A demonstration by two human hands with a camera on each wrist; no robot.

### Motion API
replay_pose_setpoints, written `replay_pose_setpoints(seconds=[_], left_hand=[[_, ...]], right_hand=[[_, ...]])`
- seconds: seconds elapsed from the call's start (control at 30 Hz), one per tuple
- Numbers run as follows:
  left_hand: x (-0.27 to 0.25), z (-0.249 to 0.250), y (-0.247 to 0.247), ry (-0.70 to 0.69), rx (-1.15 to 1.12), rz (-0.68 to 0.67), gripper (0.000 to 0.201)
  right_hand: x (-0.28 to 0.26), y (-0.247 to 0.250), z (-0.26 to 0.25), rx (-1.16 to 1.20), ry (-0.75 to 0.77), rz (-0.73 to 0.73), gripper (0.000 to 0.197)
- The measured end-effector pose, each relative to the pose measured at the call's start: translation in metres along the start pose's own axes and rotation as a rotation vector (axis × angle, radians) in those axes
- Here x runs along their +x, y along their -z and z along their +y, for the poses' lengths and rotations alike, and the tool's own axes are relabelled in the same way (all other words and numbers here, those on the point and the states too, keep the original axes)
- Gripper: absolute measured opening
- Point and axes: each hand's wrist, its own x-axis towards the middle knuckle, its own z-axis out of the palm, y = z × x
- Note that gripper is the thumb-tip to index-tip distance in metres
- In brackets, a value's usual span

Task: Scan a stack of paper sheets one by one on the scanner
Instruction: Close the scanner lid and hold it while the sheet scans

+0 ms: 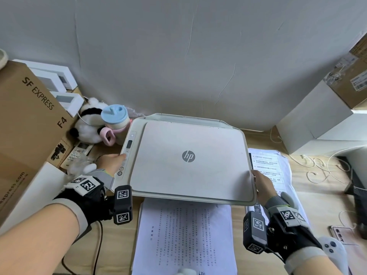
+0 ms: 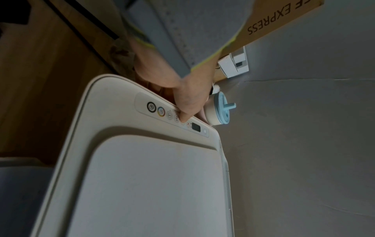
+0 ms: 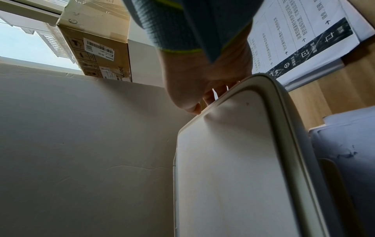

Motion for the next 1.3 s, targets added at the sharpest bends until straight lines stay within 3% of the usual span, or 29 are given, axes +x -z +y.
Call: replay_pose_setpoints(seconds=[0.17,0.37,0.6,0.73,1.2,1.3], left_hand=[[-0.007,-0.007,0.001,0.054,-0.017,0.034,0.03],[-0.011,-0.03,0.003,-0.023,-0.11,0.034,0.031],[-0.02,-0.031,0.004,-0.105,-0.06,0.053,0.026],[-0.026,-0.025,0.003,-0.094,-0.025,0.061,0.014],[-0.02,-0.018,0.011,0.004,0.034,-0.012,0.031],[-0.019,-0.02,0.012,-0.013,0.029,-0.003,0.027]], right_hand=[[-0.001,0.001,0.006,0.021,0.003,0.006,0.023],[-0.007,0.003,0.024,0.013,-0.017,0.046,0.023],[-0.01,0.001,0.041,0.022,0.011,0.089,0.024],[-0.011,0.001,0.046,-0.003,0.06,0.082,0.029],[0.0,0.003,0.046,-0.011,0.044,0.071,0.028],[0.003,0.003,0.046,-0.018,0.038,0.061,0.027]])
